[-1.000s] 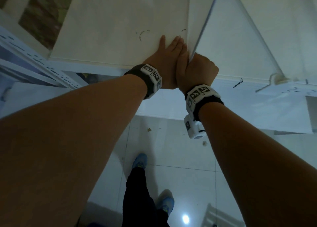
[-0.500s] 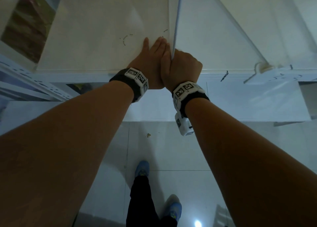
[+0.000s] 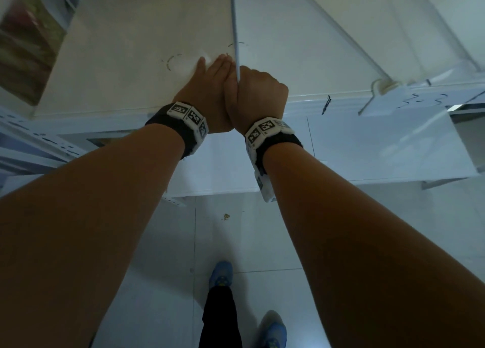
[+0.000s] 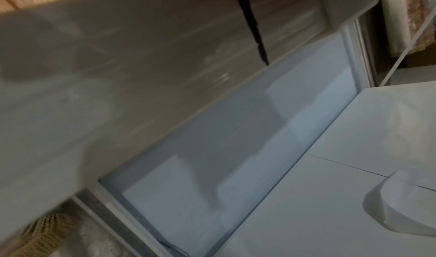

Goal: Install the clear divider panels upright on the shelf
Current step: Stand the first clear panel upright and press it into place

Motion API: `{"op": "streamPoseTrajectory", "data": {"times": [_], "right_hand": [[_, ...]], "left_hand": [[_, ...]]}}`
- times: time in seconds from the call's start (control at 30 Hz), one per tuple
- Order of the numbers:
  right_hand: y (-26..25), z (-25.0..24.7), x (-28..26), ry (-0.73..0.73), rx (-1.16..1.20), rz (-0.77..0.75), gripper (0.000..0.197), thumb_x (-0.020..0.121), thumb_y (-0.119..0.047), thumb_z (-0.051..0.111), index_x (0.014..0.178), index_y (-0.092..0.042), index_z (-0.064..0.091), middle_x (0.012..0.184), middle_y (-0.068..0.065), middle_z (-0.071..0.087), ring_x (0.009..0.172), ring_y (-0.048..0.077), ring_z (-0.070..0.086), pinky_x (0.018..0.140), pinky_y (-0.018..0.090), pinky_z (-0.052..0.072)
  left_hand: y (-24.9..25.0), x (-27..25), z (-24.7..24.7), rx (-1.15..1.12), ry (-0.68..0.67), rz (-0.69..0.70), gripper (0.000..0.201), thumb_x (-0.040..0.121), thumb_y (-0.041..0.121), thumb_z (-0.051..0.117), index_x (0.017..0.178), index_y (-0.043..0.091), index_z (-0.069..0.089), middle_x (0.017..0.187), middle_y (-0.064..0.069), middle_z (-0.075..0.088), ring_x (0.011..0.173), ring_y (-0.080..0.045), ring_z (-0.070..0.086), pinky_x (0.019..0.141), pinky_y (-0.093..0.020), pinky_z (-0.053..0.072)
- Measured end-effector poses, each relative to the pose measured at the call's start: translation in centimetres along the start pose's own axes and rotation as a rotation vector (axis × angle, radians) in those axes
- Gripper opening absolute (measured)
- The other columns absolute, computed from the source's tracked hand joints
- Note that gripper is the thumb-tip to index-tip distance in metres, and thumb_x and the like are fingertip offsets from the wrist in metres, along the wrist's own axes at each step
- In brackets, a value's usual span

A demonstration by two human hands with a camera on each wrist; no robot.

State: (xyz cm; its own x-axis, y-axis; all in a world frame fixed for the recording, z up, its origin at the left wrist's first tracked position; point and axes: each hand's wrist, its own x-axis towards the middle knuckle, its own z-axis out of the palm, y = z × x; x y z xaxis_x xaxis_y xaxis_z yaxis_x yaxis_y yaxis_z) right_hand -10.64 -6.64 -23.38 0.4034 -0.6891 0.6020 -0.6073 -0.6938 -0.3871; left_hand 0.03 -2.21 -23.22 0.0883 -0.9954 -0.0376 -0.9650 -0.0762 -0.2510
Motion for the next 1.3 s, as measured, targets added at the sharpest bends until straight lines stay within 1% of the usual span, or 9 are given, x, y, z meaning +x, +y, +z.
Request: {"op": "streamPoseTrajectory", "data": {"times": [0.1,0.2,0.27,0.4,0.57,0.73,0.97,1.17,1.3], "right_hand": [[0.0,0.0,0.1,-0.019,-0.037,0.030,0.030,0.085,-0.035,0.044,0.057,-0.022,0.044,0.048,-0.005,0.036,0.042,0.018,0.031,0.048,0.022,0.004],[0.2,-0.3,0.0,-0.109,-0.068,0.039,0.028,0.090,-0.039,0.036,0.067,-0.022,0.040,0.057,-0.005,0.041,0.051,0.018,0.038,0.050,0.027,0.018],[0.1,-0.6,0.0,-0.166,-0.077,0.031,0.029,0.092,-0.040,0.031,0.072,-0.022,0.041,0.062,-0.005,0.043,0.055,0.018,0.040,0.053,0.028,0.022],[-0.2,-0.9,0.1,-0.173,-0.083,0.044,0.033,0.091,-0.042,0.028,0.070,-0.022,0.042,0.062,-0.006,0.045,0.056,0.017,0.042,0.047,0.028,0.014],[-0.1,-1.0,0.4,-0.195,-0.051,0.057,0.033,0.096,-0.038,0.039,0.068,-0.021,0.044,0.061,-0.006,0.045,0.057,0.017,0.042,0.045,0.026,0.011],[-0.1,-1.1,0.3,-0.159,-0.039,0.055,0.034,0.094,-0.035,0.042,0.064,-0.019,0.042,0.050,-0.009,0.028,0.053,0.018,0.039,0.046,0.027,0.008],[-0.3,-0.8,0.0,-0.107,0.000,0.054,0.034,0.091,-0.035,0.040,0.061,-0.019,0.042,0.054,-0.005,0.041,0.049,0.019,0.037,0.046,0.025,0.007],[-0.3,-1.2,0.1,-0.133,-0.030,0.045,0.031,0.091,-0.033,0.042,0.063,-0.019,0.042,0.057,-0.003,0.042,0.051,0.020,0.037,0.046,0.026,0.006],[-0.1,-1.8,0.4,-0.221,-0.068,0.046,0.030,0.095,-0.033,0.042,0.070,-0.018,0.044,0.064,-0.001,0.045,0.059,0.021,0.040,0.052,0.029,0.016]], "left_hand": [[-0.2,0.1,0.1,-0.043,0.000,-0.023,0.082,0.079,0.051,0.043,0.144,0.002,0.034,0.147,-0.020,0.040,0.142,-0.033,0.030,0.116,-0.058,0.020],[-0.3,0.1,0.1,-0.061,-0.012,-0.033,0.082,0.077,0.052,0.038,0.142,0.001,0.037,0.145,-0.020,0.043,0.140,-0.033,0.033,0.116,-0.056,0.022],[-0.2,0.1,0.1,-0.085,-0.009,-0.047,0.080,0.080,0.049,0.047,0.144,0.002,0.036,0.147,-0.019,0.041,0.141,-0.032,0.031,0.118,-0.055,0.020],[0.0,-0.4,-0.6,-0.136,0.029,-0.051,0.074,0.086,0.040,0.054,0.146,0.003,0.033,0.150,-0.020,0.038,0.142,-0.032,0.031,0.120,-0.052,0.017],[0.2,-0.8,-1.3,-0.199,0.084,-0.043,0.066,0.085,0.036,0.058,0.141,0.006,0.042,0.145,-0.016,0.045,0.138,-0.029,0.037,0.119,-0.050,0.019],[0.3,-0.9,-1.8,-0.228,0.087,-0.063,0.061,0.083,0.036,0.059,0.136,0.008,0.048,0.138,-0.014,0.051,0.131,-0.030,0.045,0.116,-0.050,0.025],[0.4,-1.2,-2.0,-0.275,0.139,-0.080,0.046,0.081,0.036,0.058,0.117,0.009,0.056,0.116,-0.011,0.058,0.115,-0.028,0.053,0.111,-0.049,0.032],[0.6,-1.5,-2.5,-0.307,0.075,-0.101,0.071,0.080,0.047,0.056,0.136,0.005,0.047,0.141,-0.014,0.049,0.136,-0.028,0.040,0.118,-0.049,0.021],[0.7,-1.4,-3.0,-0.275,0.015,-0.109,0.084,0.077,0.055,0.050,0.143,0.004,0.040,0.152,-0.016,0.039,0.144,-0.027,0.031,0.120,-0.049,0.017]]}}
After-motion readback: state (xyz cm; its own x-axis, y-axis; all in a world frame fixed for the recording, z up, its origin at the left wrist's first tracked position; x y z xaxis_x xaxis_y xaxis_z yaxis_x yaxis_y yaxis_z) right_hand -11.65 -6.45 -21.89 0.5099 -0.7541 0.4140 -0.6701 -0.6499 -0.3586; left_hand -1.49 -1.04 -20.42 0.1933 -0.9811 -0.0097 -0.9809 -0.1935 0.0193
